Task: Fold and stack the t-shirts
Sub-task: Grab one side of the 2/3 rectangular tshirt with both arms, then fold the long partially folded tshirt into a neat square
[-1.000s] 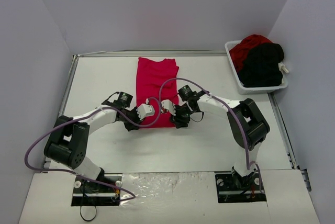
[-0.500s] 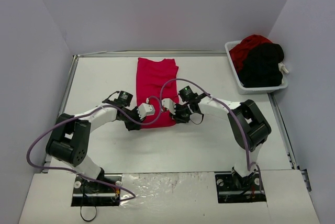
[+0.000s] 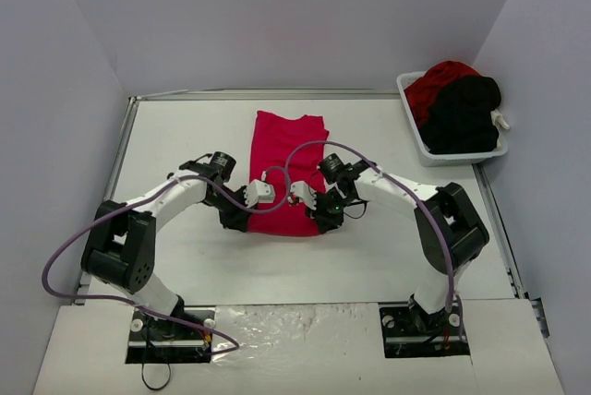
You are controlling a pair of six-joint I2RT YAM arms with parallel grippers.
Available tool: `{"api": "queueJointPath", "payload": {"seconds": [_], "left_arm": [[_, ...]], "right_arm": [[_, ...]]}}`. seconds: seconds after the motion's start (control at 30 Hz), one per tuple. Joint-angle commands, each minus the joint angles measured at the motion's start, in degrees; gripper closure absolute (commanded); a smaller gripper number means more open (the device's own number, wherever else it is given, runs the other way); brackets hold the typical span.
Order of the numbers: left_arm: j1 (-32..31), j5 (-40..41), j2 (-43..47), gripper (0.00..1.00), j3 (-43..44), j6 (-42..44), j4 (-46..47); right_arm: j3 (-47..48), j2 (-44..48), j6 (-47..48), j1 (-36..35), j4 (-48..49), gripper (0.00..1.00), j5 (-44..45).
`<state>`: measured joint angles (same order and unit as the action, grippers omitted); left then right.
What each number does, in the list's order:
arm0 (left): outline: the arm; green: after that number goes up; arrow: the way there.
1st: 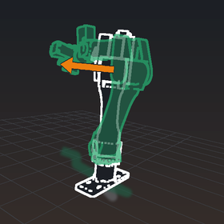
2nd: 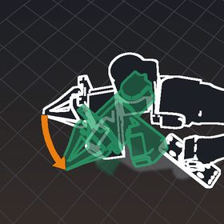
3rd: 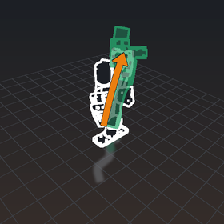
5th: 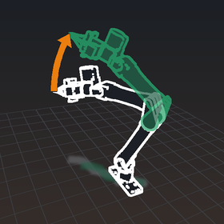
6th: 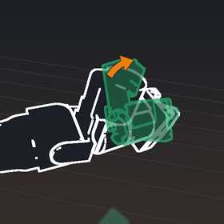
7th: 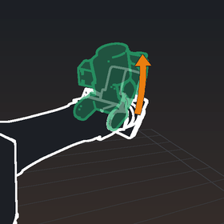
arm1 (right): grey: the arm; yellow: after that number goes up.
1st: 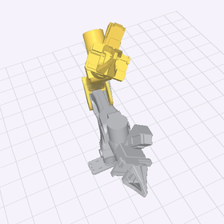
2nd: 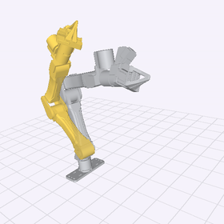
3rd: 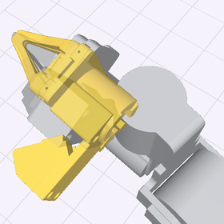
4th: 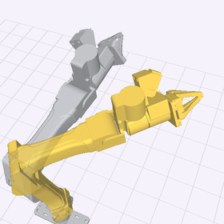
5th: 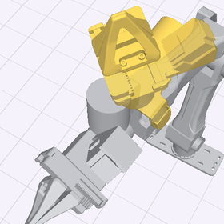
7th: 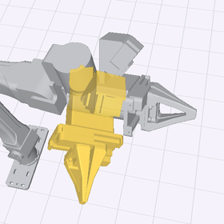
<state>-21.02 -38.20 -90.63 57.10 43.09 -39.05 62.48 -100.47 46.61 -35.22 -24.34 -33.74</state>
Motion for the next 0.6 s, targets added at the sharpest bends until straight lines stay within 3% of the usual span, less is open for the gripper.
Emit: {"api": "queueJointPath", "payload": {"seconds": [0.0, 0.3, 0.57], "left_arm": [[-0.3, -4.4, 2.1, 0.98, 4.7, 6.6, -12.8], [-2.0, -9.4, 5.6, 0.98, 8.9, 15.8, -31.1], [-3.5, -10.4, 7.0, 0.98, 13.3, 19.1, -39.2]], "right_arm": [[1.8, 4.8, 2.3, -1.0, -12.8, 1.0, -3.7], [3.4, 10.6, 4.6, -1.5, -22.5, 1.0, -8.9], [5.9, 12.8, 7.6, -1.4, -29.3, 1.0, -10.5]]}}
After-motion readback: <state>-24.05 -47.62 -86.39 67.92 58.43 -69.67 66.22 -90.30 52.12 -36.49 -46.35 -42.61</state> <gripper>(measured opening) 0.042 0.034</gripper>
